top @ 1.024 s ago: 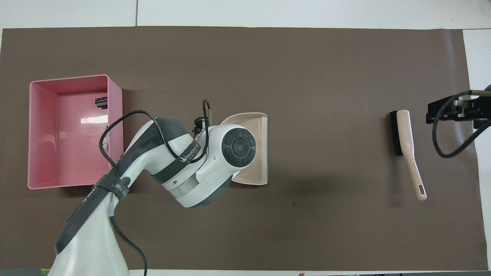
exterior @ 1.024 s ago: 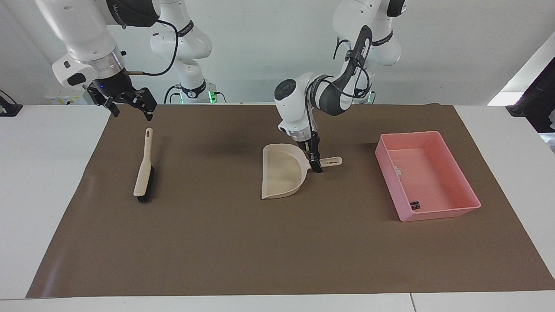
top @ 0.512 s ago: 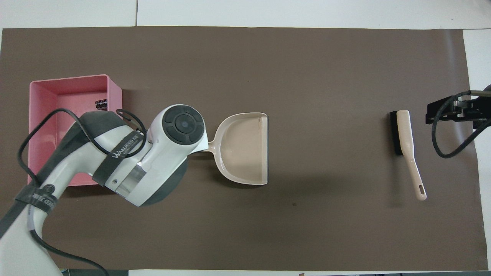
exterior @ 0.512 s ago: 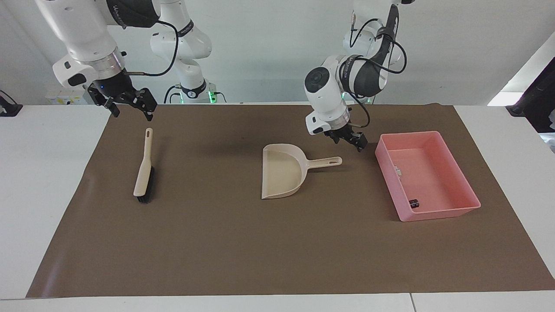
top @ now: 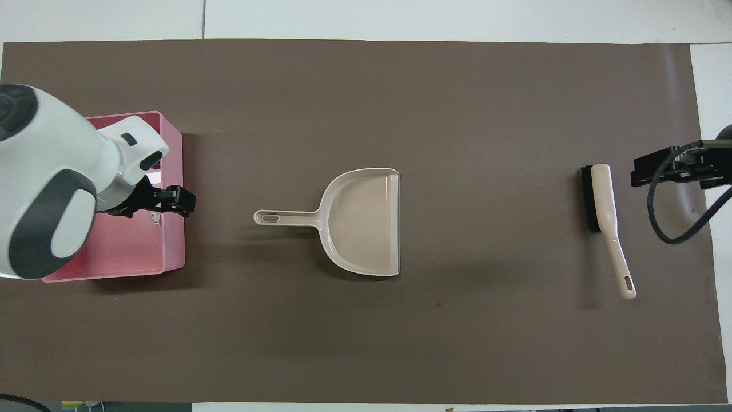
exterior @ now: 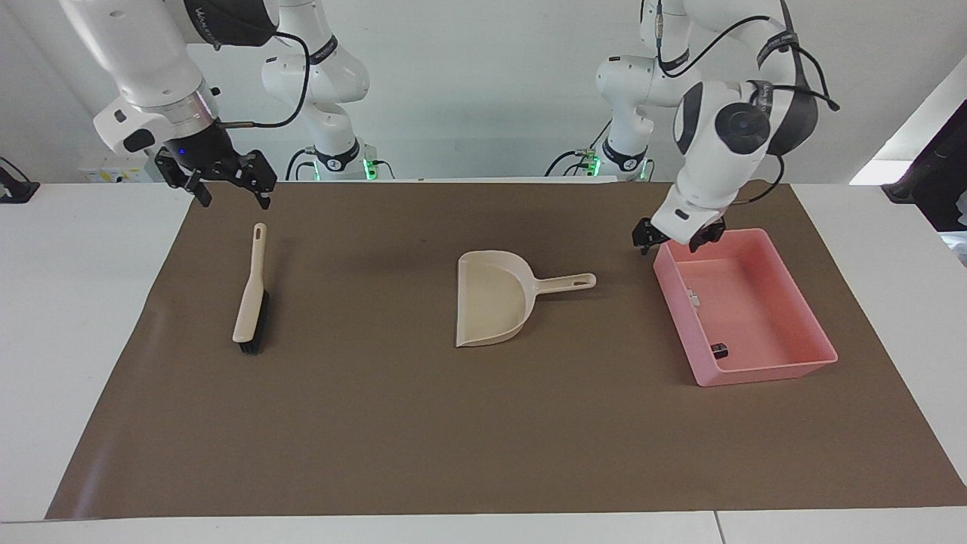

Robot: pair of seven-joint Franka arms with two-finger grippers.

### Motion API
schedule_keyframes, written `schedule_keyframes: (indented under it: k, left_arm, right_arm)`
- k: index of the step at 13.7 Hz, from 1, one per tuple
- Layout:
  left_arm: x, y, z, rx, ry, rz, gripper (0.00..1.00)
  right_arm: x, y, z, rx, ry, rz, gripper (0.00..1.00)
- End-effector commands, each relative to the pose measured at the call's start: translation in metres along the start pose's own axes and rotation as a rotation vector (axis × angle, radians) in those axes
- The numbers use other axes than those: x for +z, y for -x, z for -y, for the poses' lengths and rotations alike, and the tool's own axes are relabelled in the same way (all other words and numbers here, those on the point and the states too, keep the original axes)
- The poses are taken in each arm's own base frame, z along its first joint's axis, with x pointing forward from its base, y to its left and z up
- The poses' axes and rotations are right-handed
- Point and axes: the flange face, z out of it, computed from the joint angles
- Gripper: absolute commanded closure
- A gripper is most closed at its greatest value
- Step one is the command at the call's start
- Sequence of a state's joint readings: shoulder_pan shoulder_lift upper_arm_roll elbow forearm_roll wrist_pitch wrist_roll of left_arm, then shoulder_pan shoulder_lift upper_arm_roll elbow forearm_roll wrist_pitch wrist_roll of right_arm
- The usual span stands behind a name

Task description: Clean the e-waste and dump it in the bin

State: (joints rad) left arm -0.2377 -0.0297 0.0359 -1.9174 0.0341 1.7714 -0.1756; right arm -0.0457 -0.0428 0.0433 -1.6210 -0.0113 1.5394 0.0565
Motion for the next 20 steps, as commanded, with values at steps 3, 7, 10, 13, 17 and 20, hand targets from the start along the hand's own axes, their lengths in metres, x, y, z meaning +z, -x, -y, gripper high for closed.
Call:
schedule_keyframes:
  k: [3, 7, 10, 13, 17, 20]
  left_arm:
    - [-0.066, -0.013, 0.04, -0.027, 0.048, -0.124, 0.0]
    - [-0.107, -0.035, 0.071, 0.016, 0.084, -0.127, 0.0]
    - [-0.114, -0.026, 0.099, 0.022, 0.089, -0.089, 0.0]
    - [-0.114, -0.014, 0.1, 0.065, 0.087, -0.042, 0.0]
    - [-0.11, -0.002, 0.096, 0.068, 0.082, -0.026, 0.0]
    - [-0.11, -0.003, 0.094, 0.063, 0.08, -0.031, 0.0]
  right_arm:
    - [0.0, -0.001, -0.002, -0.016, -0.016, -0.009, 0.0]
    - [0.001, -0.001, -0.002, -0.015, -0.016, -0.006, 0.0]
    - [0.001, -0.001, -0.003, -0.012, -0.016, -0.004, 0.0]
    - [0.001, -0.001, -0.004, -0.01, -0.016, -0.004, 0.0]
    - [0.001, -0.001, -0.004, -0.007, -0.016, -0.004, 0.0]
    - [0.002, 0.0, -0.004, -0.007, -0.016, -0.001, 0.0]
